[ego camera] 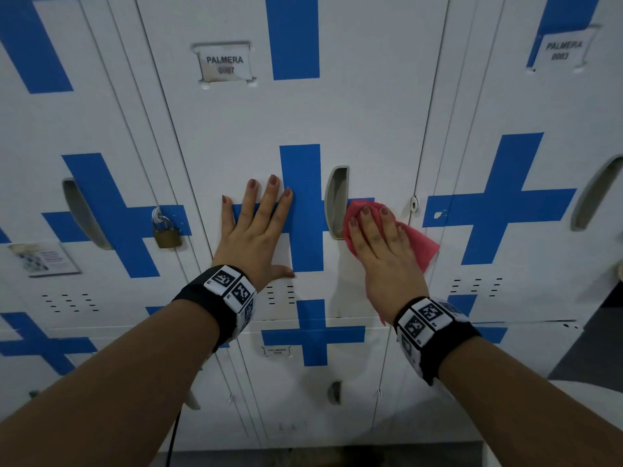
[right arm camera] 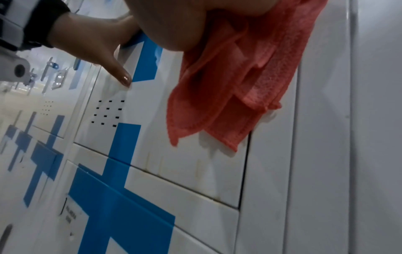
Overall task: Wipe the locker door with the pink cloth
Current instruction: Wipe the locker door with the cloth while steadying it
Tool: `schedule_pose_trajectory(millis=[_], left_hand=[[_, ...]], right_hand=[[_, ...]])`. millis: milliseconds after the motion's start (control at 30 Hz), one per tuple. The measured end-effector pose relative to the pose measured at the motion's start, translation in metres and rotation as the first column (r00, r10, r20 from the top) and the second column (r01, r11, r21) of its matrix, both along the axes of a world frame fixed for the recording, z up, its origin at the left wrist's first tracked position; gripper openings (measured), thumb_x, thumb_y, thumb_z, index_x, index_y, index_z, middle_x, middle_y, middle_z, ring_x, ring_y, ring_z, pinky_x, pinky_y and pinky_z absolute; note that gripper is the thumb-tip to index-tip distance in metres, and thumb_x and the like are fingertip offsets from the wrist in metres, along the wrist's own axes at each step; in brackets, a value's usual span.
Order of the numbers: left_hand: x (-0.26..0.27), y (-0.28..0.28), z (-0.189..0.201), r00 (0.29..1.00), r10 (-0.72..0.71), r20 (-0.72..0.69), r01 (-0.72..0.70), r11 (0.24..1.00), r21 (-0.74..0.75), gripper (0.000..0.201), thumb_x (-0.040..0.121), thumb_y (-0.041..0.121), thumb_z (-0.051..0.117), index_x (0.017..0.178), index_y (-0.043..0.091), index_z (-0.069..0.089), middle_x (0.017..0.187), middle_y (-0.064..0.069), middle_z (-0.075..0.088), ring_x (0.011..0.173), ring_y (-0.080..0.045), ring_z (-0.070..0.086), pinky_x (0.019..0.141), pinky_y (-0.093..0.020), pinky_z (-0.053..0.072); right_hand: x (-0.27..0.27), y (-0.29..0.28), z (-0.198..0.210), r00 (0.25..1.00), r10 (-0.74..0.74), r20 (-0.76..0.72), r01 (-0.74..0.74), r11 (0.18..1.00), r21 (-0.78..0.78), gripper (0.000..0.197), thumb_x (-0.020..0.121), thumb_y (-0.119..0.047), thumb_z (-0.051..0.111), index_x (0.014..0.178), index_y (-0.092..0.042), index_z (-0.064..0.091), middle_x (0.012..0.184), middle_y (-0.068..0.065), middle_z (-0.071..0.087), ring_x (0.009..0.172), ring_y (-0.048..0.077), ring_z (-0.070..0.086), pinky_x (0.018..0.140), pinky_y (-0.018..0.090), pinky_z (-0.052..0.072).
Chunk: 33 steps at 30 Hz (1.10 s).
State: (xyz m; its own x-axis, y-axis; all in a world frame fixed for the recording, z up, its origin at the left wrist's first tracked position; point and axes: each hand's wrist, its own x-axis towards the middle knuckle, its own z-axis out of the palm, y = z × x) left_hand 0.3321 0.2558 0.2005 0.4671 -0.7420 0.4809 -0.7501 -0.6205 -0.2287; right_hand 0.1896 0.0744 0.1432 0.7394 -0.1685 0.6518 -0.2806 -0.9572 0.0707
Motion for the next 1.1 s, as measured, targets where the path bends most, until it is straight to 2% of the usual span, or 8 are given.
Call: schedule_pose_trajectory(millis=[300, 467, 733, 900, 1000, 1033, 1067, 1100], left_hand=[[0.002, 0.0, -0.001, 1.0, 0.007, 0.015, -0.008, 1.0, 0.005, 0.142, 0.052, 0.071, 0.071, 0.14, 0.023, -0.03, 0.144, 0.001, -0.044, 0.133, -0.025, -0.037, 0.106, -0.056, -0.016], [0.003, 0.0, -0.002, 1.0, 0.008, 0.018, -0.008, 1.0, 0.009, 0.143, 0.052, 0.072, 0.071, 0.141, 0.023, -0.03, 0.145, 0.001, -0.043, 0.134, -0.025, -0.036, 0.107, -0.056, -0.015], [0.003, 0.0, -0.002, 1.0, -0.005, 0.015, 0.005, 1.0, 0.003, 0.142, 0.054, 0.071, 0.07, 0.139, 0.024, -0.033, 0.142, 0.002, -0.046, 0.133, -0.024, -0.038, 0.105, -0.054, -0.02], [0.003, 0.0, -0.002, 1.0, -0.01, 0.017, 0.01, 1.0, -0.004, 0.142, 0.053, 0.071, 0.07, 0.139, 0.024, -0.032, 0.143, 0.003, -0.045, 0.133, -0.023, -0.039, 0.106, -0.053, -0.02], [0.003, 0.0, -0.002, 1.0, -0.011, 0.015, 0.011, 1.0, -0.002, 0.142, 0.053, 0.072, 0.07, 0.139, 0.025, -0.033, 0.143, 0.003, -0.045, 0.133, -0.024, -0.039, 0.106, -0.053, -0.02], [0.003, 0.0, -0.002, 1.0, -0.01, 0.015, 0.01, 1.0, -0.002, 0.141, 0.053, 0.072, 0.069, 0.139, 0.025, -0.033, 0.143, 0.003, -0.045, 0.133, -0.024, -0.038, 0.106, -0.052, -0.021], [0.003, 0.0, -0.002, 1.0, -0.01, 0.015, 0.01, 1.0, -0.002, 0.141, 0.053, 0.072, 0.069, 0.139, 0.024, -0.032, 0.143, 0.002, -0.044, 0.133, -0.024, -0.038, 0.107, -0.052, -0.022], [0.003, 0.0, -0.002, 1.0, -0.008, 0.016, 0.008, 1.0, -0.003, 0.142, 0.053, 0.072, 0.069, 0.139, 0.024, -0.032, 0.144, 0.002, -0.044, 0.134, -0.024, -0.037, 0.107, -0.052, -0.023]], right_hand=[[-0.014, -0.011, -0.021, 0.992, 0.026, -0.125, -0.045, 0.988, -0.148, 0.105, 0.059, 0.006, 0.07, 0.147, -0.017, 0.019, 0.154, 0.003, 0.015, 0.141, 0.029, 0.01, 0.106, 0.054, 0.01], [-0.025, -0.015, -0.05, 0.975, 0.023, -0.223, -0.065, 0.981, -0.182, 0.111, 0.051, 0.001, 0.078, 0.146, -0.017, 0.024, 0.151, 0.003, 0.023, 0.139, 0.029, 0.018, 0.102, 0.056, 0.02], [-0.039, -0.009, -0.086, 0.954, 0.028, -0.298, -0.065, 0.992, -0.113, 0.112, 0.047, 0.001, 0.08, 0.143, -0.014, 0.025, 0.147, 0.005, 0.032, 0.133, 0.03, 0.032, 0.099, 0.047, 0.032], [-0.042, 0.003, -0.079, 0.941, 0.058, -0.334, -0.033, 0.996, 0.082, 0.115, 0.041, 0.006, 0.084, 0.141, -0.012, 0.032, 0.146, 0.003, 0.031, 0.132, 0.027, 0.032, 0.096, 0.046, 0.03], [-0.043, 0.015, -0.067, 0.933, 0.125, -0.339, -0.035, 0.965, 0.261, 0.104, 0.06, 0.001, 0.081, 0.143, -0.014, 0.02, 0.149, -0.004, 0.012, 0.14, 0.019, 0.015, 0.112, 0.04, 0.014], [-0.045, 0.02, -0.059, 0.948, 0.159, -0.275, -0.053, 0.932, 0.358, 0.09, 0.071, 0.0, 0.074, 0.144, -0.015, 0.023, 0.15, -0.006, 0.016, 0.141, 0.016, 0.019, 0.115, 0.033, 0.013], [-0.046, 0.027, -0.051, 0.977, 0.164, -0.136, -0.08, 0.873, 0.482, 0.072, 0.079, 0.0, 0.066, 0.142, -0.016, 0.034, 0.147, -0.005, 0.032, 0.135, 0.013, 0.036, 0.114, 0.027, 0.022], [-0.045, 0.034, -0.039, 0.993, 0.119, 0.018, -0.105, 0.783, 0.613, 0.055, 0.086, 0.0, 0.056, 0.136, -0.02, 0.045, 0.136, -0.004, 0.049, 0.115, 0.007, 0.055, 0.104, 0.021, 0.037]])
